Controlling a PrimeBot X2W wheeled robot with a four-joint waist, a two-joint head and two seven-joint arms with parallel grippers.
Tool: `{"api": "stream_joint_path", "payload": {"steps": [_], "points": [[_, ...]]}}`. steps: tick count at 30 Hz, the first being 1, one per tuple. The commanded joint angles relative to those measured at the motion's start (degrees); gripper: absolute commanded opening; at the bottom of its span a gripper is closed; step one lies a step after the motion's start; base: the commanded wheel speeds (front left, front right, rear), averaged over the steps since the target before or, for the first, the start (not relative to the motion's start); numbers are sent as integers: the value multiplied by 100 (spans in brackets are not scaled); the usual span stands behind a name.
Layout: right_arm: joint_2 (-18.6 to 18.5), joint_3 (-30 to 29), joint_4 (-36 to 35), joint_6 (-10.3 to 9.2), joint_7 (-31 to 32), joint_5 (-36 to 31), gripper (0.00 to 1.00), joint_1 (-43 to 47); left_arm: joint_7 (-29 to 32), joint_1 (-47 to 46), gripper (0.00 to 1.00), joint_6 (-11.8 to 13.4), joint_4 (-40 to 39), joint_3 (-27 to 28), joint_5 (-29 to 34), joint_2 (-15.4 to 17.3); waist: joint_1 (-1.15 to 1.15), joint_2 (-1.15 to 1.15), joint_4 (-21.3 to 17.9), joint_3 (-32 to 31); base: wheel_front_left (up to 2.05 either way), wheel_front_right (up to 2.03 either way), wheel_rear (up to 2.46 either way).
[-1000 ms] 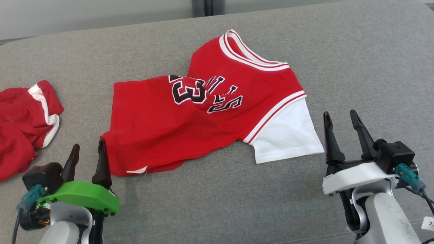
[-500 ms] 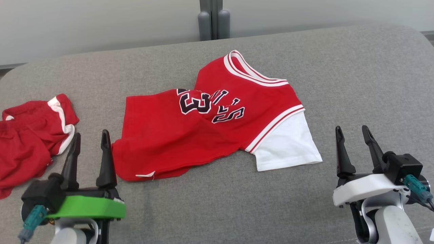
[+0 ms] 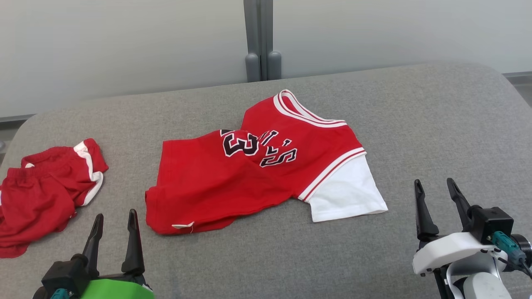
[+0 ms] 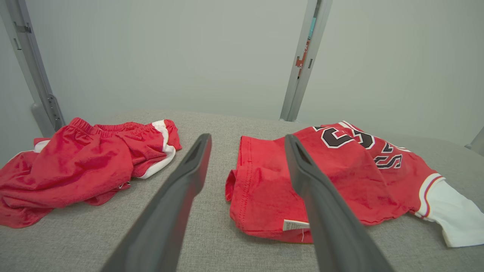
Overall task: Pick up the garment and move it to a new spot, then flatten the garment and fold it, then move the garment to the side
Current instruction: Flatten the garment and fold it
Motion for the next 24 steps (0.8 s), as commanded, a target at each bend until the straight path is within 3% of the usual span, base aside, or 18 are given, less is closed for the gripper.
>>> {"api": "stream_joint_path", "payload": {"steps": [1, 24], "points": [[-11, 35, -57, -10, 13, -64, 100, 76, -18, 110, 100, -41, 49, 46, 82, -51, 0, 0, -2, -53, 0, 0, 0], [-11, 256, -197, -10, 368, 49, 100, -41, 41, -192, 100, -218, 538, 46, 33, -159, 0, 0, 109, 41, 0, 0, 0]]}}
